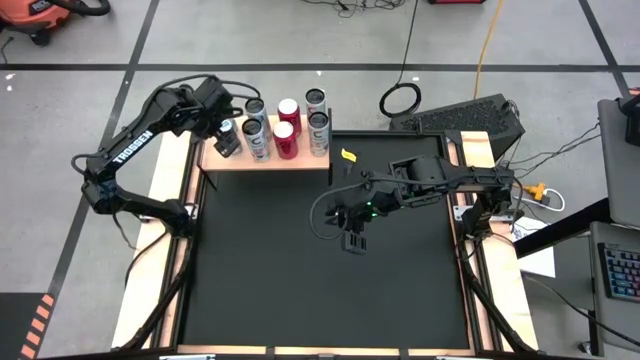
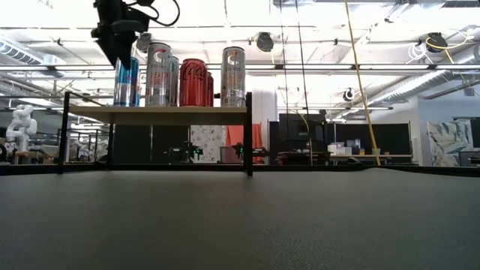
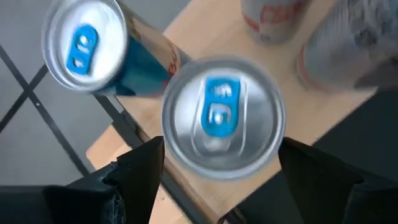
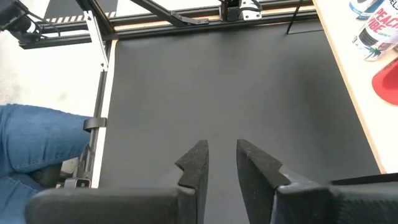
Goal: Place canned beverage on shelf
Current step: Put the blue soda can on the shelf aligned with the other blue soda can
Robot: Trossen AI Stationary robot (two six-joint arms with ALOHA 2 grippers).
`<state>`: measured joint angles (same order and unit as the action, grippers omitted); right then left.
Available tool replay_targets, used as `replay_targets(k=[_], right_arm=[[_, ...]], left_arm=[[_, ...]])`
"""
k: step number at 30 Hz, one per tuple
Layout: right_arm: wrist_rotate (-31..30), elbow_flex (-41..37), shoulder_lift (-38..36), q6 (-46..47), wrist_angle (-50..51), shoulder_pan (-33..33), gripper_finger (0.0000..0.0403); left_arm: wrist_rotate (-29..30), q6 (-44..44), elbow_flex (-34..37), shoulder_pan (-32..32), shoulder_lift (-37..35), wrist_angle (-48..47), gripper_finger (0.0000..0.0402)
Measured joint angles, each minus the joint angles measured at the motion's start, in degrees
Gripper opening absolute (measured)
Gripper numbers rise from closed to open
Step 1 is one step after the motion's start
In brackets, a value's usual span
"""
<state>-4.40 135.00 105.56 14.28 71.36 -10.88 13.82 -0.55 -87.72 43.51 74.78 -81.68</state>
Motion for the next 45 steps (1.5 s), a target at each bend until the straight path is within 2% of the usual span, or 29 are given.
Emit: replay_targets(k=[10, 21, 29, 36, 42, 45], right_arm=[[0.0, 0.0, 0.0, 0.0, 0.0, 0.0, 0.0068], [0.0, 0.0, 0.0, 0.0, 0.0, 0.0, 0.0068], [0.0, 0.0, 0.0, 0.0, 0.0, 0.0, 0.0068], [-0.2, 0.0, 0.0, 0.0, 0.0, 0.0, 0.0068], [-3.2, 0.0, 0.0, 0.0, 0.0, 0.0, 0.0068], [-3.4, 0.0, 0.0, 0.0, 0.0, 0.0, 0.0068]], left_arm=[[0.1, -2.8, 0.0, 0.0, 0.0, -1.5, 0.0301], [-8.2, -6.3, 0.0, -0.1, -2.0, -2.0, 0.0301], [-1.7, -6.3, 0.0, 0.0, -5.3, -1.8, 0.0301], [-1.8, -6.2, 0.0, 0.0, -9.5, 0.6, 0.0301], [-8.6, -6.3, 0.0, -0.1, -12.1, 7.5, 0.0301], [-9.3, -7.7, 0.0, -0.1, -11.8, 9.5, 0.0301]])
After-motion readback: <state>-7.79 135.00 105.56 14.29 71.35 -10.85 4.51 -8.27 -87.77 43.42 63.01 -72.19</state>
